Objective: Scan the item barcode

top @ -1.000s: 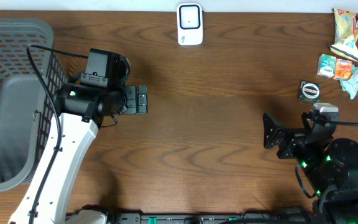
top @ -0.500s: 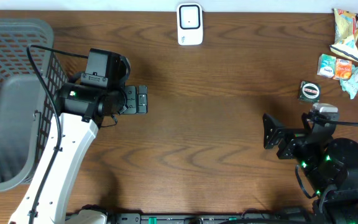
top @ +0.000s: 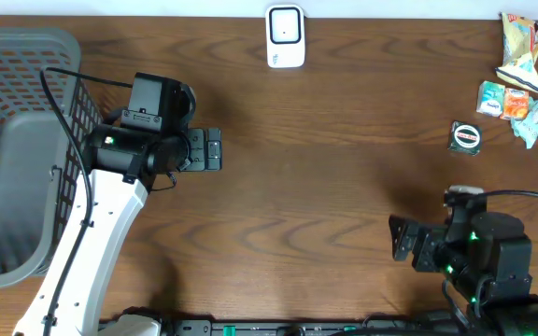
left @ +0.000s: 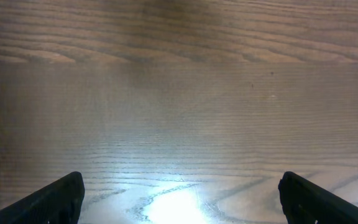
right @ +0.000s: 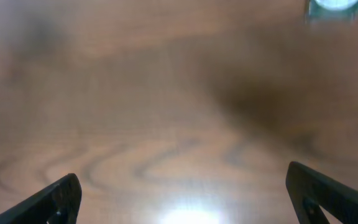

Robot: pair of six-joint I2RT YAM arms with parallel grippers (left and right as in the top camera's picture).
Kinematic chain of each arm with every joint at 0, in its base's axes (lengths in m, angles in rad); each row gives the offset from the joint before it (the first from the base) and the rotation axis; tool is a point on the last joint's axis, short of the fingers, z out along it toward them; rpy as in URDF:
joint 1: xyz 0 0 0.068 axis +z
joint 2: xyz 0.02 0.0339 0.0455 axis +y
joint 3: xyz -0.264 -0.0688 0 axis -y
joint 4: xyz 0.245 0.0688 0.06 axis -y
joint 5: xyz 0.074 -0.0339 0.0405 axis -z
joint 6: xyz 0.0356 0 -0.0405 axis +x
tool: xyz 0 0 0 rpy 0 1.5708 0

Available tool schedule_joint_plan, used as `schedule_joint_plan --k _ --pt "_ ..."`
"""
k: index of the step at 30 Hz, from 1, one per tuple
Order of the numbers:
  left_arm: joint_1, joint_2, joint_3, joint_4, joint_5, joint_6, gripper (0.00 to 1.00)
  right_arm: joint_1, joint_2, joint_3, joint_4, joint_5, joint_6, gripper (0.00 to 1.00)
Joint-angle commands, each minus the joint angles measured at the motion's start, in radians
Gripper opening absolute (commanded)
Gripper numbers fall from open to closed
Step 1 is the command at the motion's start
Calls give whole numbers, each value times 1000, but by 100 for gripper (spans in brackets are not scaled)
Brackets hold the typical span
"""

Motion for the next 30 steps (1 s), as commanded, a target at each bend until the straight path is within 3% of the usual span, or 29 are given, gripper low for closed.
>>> schedule_joint_plan --k 1,8,15,22,30 --pt "1 -7 11 0 -6 6 98 7 -4 -4 -61 8 10 99" --pt "1 -6 11 0 -6 6 98 7 -4 -4 -163 8 10 99" --pt "1 -6 11 0 -6 6 98 6 -9 -8 -142 13 9 99" --pt "1 -6 11 0 -6 6 98 6 -63 -76 68 42 -35 99" --pt "1 -7 11 0 -6 6 98 5 -264 -342 416 23 -55 99"
